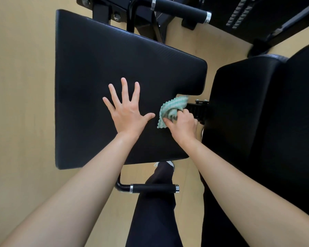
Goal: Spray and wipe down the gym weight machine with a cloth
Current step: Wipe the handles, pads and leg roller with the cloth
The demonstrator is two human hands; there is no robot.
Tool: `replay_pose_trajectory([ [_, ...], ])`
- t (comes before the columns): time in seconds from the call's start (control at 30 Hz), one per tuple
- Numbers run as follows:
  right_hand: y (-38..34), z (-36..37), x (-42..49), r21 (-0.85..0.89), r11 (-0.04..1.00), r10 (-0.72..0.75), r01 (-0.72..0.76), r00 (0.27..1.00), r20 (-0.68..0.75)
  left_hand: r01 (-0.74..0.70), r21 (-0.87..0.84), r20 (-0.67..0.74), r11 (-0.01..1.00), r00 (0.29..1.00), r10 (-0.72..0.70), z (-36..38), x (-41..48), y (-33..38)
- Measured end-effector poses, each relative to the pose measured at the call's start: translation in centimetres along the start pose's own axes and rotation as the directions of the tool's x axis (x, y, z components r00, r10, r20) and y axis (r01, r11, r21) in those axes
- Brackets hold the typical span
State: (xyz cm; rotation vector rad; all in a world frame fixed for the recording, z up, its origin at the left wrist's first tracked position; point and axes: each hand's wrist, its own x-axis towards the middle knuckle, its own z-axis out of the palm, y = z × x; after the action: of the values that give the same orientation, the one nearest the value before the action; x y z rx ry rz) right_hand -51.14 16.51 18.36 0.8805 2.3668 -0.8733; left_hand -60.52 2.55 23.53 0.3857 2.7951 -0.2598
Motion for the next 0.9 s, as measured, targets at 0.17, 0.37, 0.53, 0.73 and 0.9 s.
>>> replay_pose_trajectory([
  [0.17,1.9,0.2,-3.0,-0.267,0.954,-0.127,0.134,0.991,0.042,-0.087,-0.104,-0.055,0.991,0.995,0.081,0.9,-2.9,-0.3],
  [0.37,3.6,-0.1,-7.6,-0.286,0.957,0.019,0.044,0.976,0.215,-0.108,-0.389,-0.005,0.915,0.993,0.115,0.8,-10.9,-0.5],
  [0.53,3.5,-2.3,-12.8,-0.025,0.997,-0.059,0.07,0.952,0.301,0.11,-0.658,0.301,0.745,0.945,0.126,-1.6,-15.6,-0.7],
  [0.73,2.7,-7.3,-19.4,0.275,0.96,-0.116,0.057,0.972,0.203,0.49,-0.825,0.55,0.282,0.812,0.197,-6.7,-19.1,-0.5],
  [0.9,2.5,-10.1,-25.2,0.379,0.919,-0.159,0.104,0.98,0.117,0.493,-0.855,0.515,0.163,0.764,0.388,-9.9,-22.1,-1.4],
])
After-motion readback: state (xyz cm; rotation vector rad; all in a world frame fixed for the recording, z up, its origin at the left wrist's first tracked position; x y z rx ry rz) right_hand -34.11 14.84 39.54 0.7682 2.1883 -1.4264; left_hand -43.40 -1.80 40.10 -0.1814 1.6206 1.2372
